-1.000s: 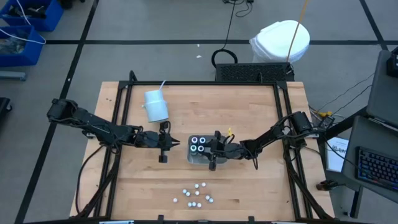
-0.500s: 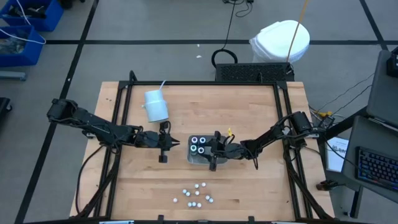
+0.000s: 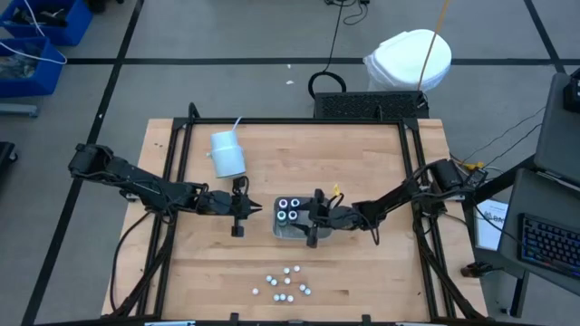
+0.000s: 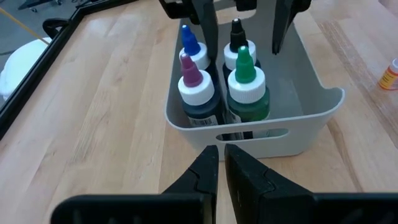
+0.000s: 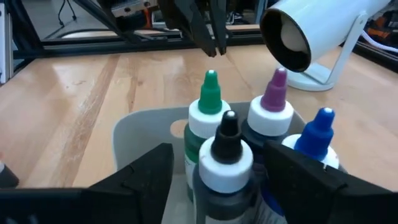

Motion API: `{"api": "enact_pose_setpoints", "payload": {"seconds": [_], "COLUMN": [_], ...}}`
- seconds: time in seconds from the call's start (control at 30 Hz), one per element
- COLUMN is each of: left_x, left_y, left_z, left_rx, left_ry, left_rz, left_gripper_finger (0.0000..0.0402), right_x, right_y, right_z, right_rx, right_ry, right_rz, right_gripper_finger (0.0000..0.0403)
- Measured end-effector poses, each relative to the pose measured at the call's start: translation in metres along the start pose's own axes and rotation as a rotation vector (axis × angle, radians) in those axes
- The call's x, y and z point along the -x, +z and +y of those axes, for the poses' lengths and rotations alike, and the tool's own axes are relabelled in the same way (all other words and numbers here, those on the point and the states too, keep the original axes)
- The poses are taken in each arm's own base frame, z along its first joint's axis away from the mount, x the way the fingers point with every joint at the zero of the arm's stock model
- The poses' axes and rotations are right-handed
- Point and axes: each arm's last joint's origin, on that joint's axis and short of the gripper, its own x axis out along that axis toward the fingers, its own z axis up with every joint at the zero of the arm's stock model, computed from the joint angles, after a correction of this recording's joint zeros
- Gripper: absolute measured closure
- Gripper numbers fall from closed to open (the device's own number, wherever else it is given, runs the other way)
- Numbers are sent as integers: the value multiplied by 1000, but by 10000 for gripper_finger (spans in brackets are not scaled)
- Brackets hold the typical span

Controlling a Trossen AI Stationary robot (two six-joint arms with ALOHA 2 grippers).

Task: Pick & Place food coloring
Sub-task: Put the large black food coloring bottle into the bin, then put the small orange food coloring bottle into the bin

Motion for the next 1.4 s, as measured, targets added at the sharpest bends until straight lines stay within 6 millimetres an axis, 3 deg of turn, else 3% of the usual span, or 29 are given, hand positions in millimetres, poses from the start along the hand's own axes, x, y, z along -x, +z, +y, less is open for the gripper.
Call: {"api": "enact_pose_setpoints", "payload": {"seconds": [0.23, 0.4, 0.53, 0.67, 0.9, 1.4], "left_x": [0, 0, 0, 0, 0, 0], "left_y": [0, 0, 0, 0, 0, 9], "left_z": [0, 0, 0, 0, 0, 1], "left_rx": [0, 0, -1, -1, -1, 6], "left_ry": [0, 0, 0, 0, 0, 8], "left_rz": [0, 1, 1, 1, -1, -89], "left_gripper_finger": [364, 364, 364, 364, 364, 364], "right_x": [13, 45, 76, 101, 121, 150], "right_y": [21, 57, 71, 61, 36, 14], "right_z": [3, 12, 19, 16, -20, -42], "right_rx": [40, 53, 122, 154, 98, 136], "right_ry": [17, 66, 118, 161, 223, 249], "right_rz": [-36, -70, -25, -17, -68, -213], "right_gripper_finger": [150, 153, 188, 255, 390, 402]}}
